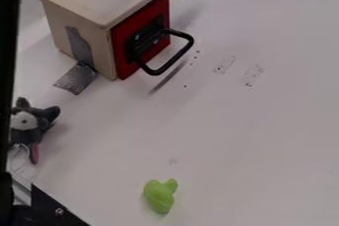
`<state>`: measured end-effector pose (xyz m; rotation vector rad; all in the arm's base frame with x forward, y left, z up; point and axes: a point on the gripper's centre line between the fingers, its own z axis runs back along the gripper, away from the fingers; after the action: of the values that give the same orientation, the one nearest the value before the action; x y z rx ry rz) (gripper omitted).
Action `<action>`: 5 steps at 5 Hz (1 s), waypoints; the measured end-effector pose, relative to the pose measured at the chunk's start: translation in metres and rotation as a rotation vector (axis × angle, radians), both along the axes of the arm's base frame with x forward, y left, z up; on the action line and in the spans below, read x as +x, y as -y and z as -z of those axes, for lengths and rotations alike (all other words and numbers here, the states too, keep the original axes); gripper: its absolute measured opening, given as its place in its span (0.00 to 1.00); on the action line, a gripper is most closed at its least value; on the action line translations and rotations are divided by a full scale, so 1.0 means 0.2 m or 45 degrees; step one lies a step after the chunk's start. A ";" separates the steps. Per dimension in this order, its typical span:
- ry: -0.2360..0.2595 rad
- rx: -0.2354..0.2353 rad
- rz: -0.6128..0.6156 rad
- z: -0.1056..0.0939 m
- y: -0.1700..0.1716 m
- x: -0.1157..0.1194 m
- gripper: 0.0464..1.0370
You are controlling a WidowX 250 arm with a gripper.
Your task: Picked the maize comb from the top of the drawer and placed it on the table
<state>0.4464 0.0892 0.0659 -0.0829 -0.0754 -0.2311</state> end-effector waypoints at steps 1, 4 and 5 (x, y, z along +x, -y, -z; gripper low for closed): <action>0.005 0.020 0.007 0.04 0.06 0.09 0.52; -0.031 0.147 -0.086 0.24 0.10 0.12 0.89; 0.006 0.152 -0.126 0.18 0.11 0.14 0.96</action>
<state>0.4734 0.0676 0.0300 0.0400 -0.0702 -0.1365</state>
